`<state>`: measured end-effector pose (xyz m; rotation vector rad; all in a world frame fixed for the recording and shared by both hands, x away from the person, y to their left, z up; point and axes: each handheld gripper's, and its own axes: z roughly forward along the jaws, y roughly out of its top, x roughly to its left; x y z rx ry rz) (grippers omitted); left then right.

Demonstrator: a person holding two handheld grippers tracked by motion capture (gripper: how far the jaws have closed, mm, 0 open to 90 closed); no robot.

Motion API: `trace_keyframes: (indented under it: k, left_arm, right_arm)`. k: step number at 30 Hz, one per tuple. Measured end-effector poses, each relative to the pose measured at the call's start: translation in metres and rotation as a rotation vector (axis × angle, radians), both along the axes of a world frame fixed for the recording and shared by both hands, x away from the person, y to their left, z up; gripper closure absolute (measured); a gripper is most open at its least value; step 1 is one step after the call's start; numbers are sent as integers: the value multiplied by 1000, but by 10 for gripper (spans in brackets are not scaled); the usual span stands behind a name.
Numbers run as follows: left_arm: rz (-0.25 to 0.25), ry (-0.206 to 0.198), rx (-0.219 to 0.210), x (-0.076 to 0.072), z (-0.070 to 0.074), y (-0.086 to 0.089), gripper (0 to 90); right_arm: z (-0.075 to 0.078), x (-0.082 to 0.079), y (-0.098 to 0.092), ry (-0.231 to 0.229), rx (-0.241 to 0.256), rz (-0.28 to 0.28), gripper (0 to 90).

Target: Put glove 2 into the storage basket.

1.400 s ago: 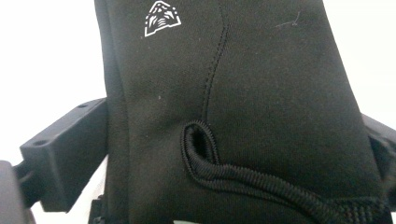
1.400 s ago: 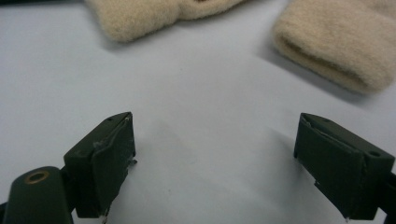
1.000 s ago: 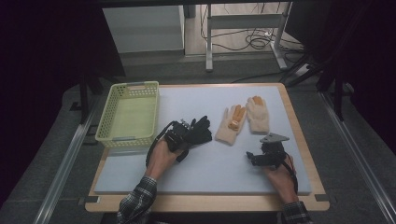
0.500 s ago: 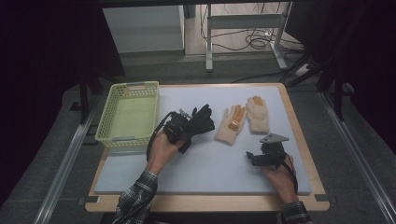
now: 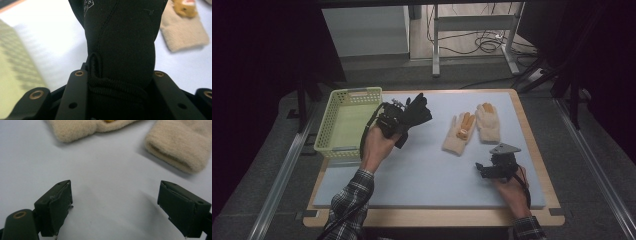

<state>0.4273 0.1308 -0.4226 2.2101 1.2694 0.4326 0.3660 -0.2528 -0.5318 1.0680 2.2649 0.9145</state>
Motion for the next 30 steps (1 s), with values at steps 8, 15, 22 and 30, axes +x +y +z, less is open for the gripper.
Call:
trace_keyframes:
  k: [8,15,22,30]
  left_arm:
    - [98,-27,10,9,20,39,656]
    - [191,-47,4,13,29,76,655]
    - [286,-41,-11,16,27,117,655]
    - [387,-24,-13,18,10,163,648]
  right_arm:
    - [0,0,0,-4,1,0,123]
    - [0,0,0,-5,1,0,122]
    - [0,0,0,-6,0,0,123]
    - [0,0,0,-2,1,0,123]
